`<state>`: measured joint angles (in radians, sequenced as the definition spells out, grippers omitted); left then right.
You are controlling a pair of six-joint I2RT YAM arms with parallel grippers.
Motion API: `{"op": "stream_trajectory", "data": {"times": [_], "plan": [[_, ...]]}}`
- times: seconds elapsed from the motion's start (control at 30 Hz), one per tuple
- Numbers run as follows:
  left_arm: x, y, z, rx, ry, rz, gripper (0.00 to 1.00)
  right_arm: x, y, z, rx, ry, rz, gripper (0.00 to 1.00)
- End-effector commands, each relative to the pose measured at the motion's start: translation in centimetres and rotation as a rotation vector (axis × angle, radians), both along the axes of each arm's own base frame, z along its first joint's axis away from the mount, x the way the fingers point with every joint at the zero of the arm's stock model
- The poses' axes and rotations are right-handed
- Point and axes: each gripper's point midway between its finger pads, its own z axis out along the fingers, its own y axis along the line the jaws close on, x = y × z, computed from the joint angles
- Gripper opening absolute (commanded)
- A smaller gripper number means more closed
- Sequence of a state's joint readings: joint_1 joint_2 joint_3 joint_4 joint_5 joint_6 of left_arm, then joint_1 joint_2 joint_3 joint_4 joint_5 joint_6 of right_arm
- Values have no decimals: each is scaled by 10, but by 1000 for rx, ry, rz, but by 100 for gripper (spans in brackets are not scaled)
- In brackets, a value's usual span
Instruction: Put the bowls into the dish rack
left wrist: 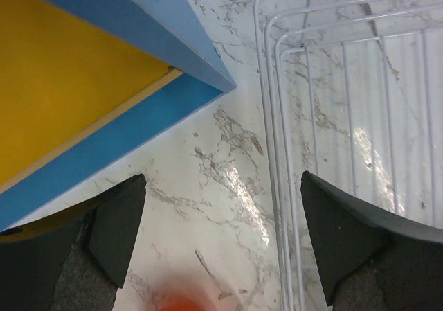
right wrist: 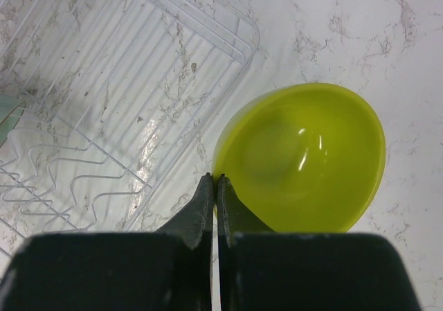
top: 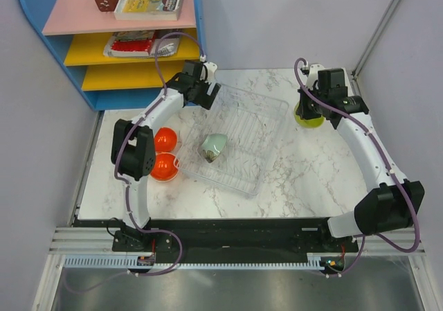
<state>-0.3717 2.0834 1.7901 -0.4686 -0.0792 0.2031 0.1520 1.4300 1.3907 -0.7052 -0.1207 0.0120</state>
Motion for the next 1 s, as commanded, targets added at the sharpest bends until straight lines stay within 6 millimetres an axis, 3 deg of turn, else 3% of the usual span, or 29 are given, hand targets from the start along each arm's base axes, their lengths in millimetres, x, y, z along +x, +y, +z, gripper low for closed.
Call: {"op": "stream_trajectory", "data": {"times": [0.0, 0.1, 0.13, 0.2, 0.23, 0.27, 0.3, 0.33, 0.37, 0.47, 0.6, 0.8, 0.97], "plan": [[-25, -6, 83, -124, -116, -101, 100, 1, 5, 38, 38, -99, 13, 0], [-48, 0, 85, -108, -94, -125, 100, -1, 7, 39, 44, -101, 23, 0], [-59, 4, 98, -108, -111, -133, 100, -2, 7, 40, 45, -104, 24, 0], [-84, 10, 82, -72, -65, -197, 100, -4, 7, 43, 47, -110, 30, 0], [-97, 13, 98, -69, -105, -221, 100, -4, 7, 43, 46, -114, 31, 0], [-112, 20, 76, -25, -67, -263, 100, -4, 8, 44, 50, -115, 33, 0], [-125, 20, 75, -23, -70, -303, 100, -5, 9, 47, 53, -122, 38, 0], [-139, 23, 87, -20, -107, -341, 100, -6, 8, 47, 53, -122, 38, 0], [-156, 28, 68, 17, -81, -397, 100, -6, 9, 49, 55, -125, 38, 0], [-190, 33, 61, 38, -102, -497, 100, -6, 9, 53, 58, -135, 40, 0], [-216, 42, 50, 86, -110, -566, 100, -8, 10, 56, 67, -139, 41, 0], [-244, 53, 11, 112, 11, -594, 100, -15, 8, 63, 65, -160, 39, 0], [-265, 50, -9, 61, 77, -625, 100, -26, 25, 80, 131, -187, 133, 0]]}}
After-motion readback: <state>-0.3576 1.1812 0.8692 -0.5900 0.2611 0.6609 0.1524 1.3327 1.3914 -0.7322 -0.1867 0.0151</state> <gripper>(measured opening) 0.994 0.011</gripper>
